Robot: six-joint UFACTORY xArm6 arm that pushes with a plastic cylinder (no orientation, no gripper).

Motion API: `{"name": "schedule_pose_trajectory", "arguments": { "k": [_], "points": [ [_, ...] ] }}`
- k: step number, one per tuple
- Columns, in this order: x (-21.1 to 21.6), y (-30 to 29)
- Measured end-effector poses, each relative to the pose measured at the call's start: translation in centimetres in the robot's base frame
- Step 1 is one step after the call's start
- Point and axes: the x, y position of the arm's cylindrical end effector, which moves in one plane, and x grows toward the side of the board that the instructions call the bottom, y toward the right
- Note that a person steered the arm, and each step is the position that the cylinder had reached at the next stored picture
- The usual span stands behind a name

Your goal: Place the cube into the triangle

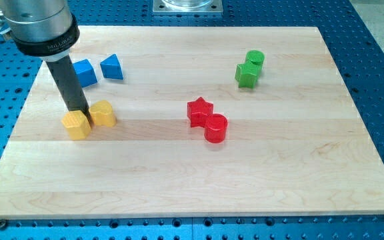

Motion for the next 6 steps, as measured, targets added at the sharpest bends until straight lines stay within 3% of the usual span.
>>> {"name": "schedule_pose_trajectory", "arguments": {
  "k": [1,3,6],
  "points": [
    [-1.0,-1.2],
    [-7.3,-6.2],
    [-8.7,0.3]
  ]
}}
